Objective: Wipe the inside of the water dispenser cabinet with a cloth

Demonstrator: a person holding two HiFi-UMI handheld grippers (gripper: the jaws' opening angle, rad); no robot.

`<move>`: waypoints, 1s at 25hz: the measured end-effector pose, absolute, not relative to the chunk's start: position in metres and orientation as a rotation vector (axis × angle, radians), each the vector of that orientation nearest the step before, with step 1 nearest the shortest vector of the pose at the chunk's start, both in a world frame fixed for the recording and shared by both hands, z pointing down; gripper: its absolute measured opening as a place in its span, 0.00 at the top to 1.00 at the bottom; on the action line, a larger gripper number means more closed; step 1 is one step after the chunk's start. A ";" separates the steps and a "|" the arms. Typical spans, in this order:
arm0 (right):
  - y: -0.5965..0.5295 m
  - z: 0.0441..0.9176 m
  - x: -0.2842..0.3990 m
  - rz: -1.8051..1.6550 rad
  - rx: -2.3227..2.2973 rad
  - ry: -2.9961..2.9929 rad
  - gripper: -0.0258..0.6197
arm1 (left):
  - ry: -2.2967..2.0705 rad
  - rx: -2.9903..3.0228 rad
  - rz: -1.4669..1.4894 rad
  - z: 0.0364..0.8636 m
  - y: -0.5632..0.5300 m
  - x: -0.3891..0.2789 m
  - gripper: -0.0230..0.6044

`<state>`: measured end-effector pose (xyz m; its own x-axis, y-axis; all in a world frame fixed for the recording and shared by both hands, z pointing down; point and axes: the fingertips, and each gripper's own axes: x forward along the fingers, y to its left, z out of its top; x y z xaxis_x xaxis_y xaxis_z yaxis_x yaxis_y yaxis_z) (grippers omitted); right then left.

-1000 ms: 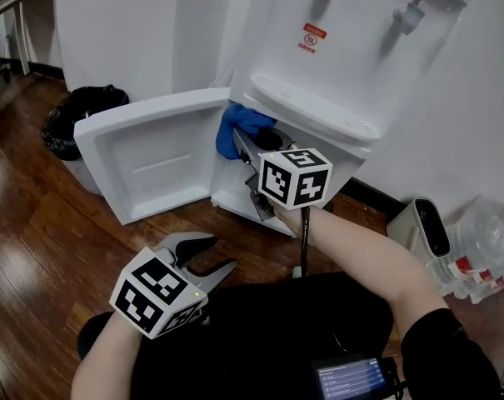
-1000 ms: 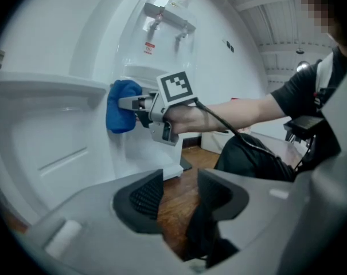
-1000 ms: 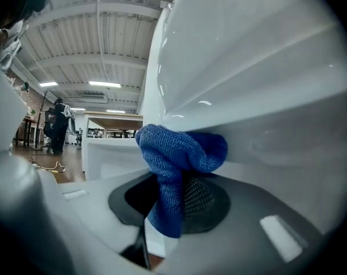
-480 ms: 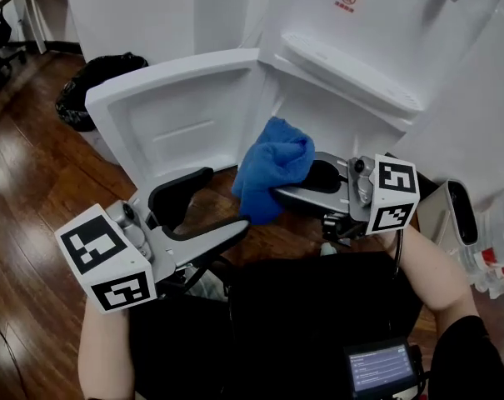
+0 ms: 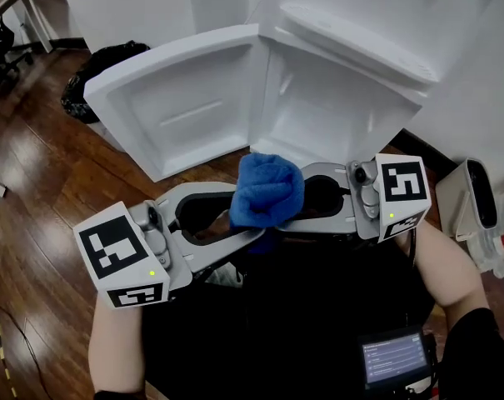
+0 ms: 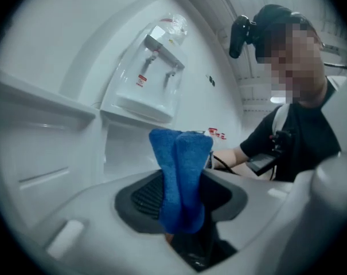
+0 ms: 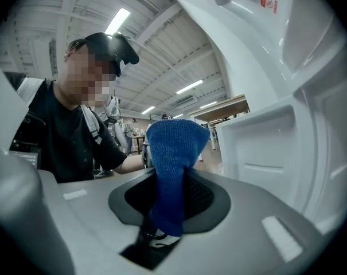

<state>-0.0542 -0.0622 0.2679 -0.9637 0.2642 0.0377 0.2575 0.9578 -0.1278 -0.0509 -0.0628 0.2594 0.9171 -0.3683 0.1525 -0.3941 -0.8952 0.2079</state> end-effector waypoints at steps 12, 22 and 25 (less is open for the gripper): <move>-0.159 0.267 -0.018 0.579 0.259 -3.165 0.75 | -1.012 2.644 -0.005 0.256 -0.115 -0.108 0.75; -0.153 0.279 -0.028 0.390 0.300 -3.080 0.78 | -0.991 2.638 0.095 0.271 -0.113 -0.100 0.75; -0.163 0.287 -0.024 0.282 0.450 -3.018 0.80 | -1.062 2.630 0.139 0.275 -0.117 -0.102 0.75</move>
<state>-0.0241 -0.1628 0.2869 -0.9539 -0.2820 0.1029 -0.2961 0.9400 -0.1695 -0.1018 -0.1173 0.2754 0.7219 -0.6625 0.1999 -0.6917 -0.6813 0.2396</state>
